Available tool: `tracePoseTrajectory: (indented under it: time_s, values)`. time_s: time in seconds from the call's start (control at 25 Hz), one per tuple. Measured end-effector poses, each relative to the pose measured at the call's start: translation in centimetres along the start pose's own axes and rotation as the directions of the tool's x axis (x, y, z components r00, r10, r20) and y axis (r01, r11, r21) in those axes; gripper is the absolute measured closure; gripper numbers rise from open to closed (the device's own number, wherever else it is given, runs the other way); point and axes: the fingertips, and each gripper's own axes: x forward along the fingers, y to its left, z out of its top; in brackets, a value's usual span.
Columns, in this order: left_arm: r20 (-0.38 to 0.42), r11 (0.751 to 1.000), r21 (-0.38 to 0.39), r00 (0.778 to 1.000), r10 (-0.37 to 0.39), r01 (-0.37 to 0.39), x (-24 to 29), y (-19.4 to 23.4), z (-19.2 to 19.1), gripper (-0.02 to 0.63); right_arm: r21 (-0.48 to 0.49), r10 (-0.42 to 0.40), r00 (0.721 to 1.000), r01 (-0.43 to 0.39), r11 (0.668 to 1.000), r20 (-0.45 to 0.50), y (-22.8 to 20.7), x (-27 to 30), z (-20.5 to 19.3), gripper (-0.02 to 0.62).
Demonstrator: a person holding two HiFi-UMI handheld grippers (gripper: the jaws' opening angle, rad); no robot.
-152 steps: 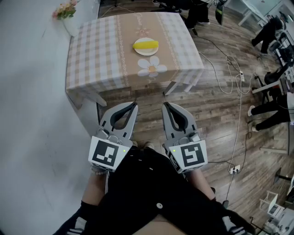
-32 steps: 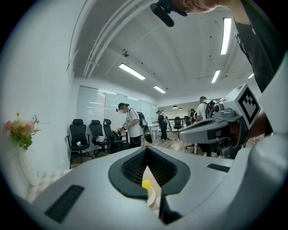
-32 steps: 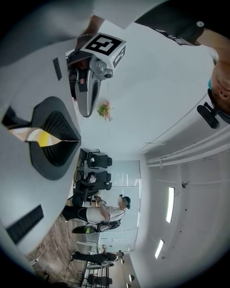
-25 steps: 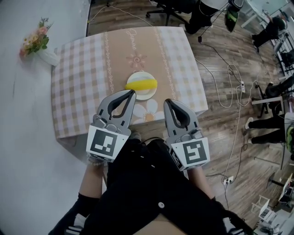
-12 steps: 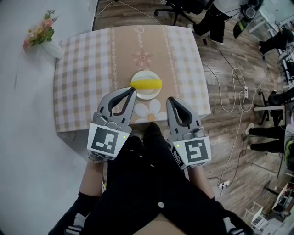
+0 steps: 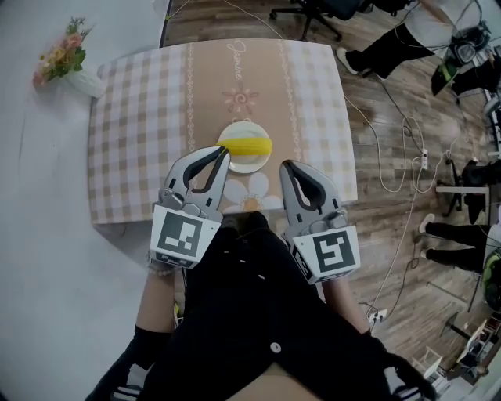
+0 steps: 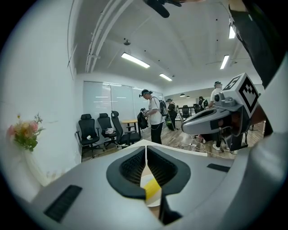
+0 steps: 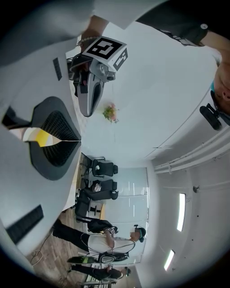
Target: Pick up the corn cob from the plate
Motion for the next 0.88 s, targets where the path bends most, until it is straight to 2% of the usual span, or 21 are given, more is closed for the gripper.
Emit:
tracePoseTrajectory:
  time_s: [0.24, 0.48, 0.68, 0.88]
  values:
    - [-0.042, 1.000, 0.016, 0.999, -0.016, 0.017, 2.4, -0.2, -1.2, 0.592, 0.006, 0.033, 0.999, -0.033, 0.999, -0.012, -1.5, 1.1, -0.9, 0.554]
    - [-0.121, 0.997, 0.049, 0.992, -0.047, 0.053, 4.8, -0.6, -3.3, 0.580, 0.021, 0.048, 0.998, -0.048, 0.999, -0.031, -3.0, 1.4, -2.0, 0.554]
    - [-0.233, 0.989, 0.074, 0.967, -0.105, 0.125, 6.6, -2.2, -7.1, 0.480, 0.033, 0.052, 0.997, -0.051, 0.998, -0.049, -4.2, 1.7, -2.8, 0.554]
    - [-0.321, 0.962, 0.124, 0.927, -0.193, 0.243, 8.1, -4.0, -9.9, 0.411, 0.042, 0.055, 0.997, -0.053, 0.998, -0.060, -4.9, 1.7, -3.5, 0.554]
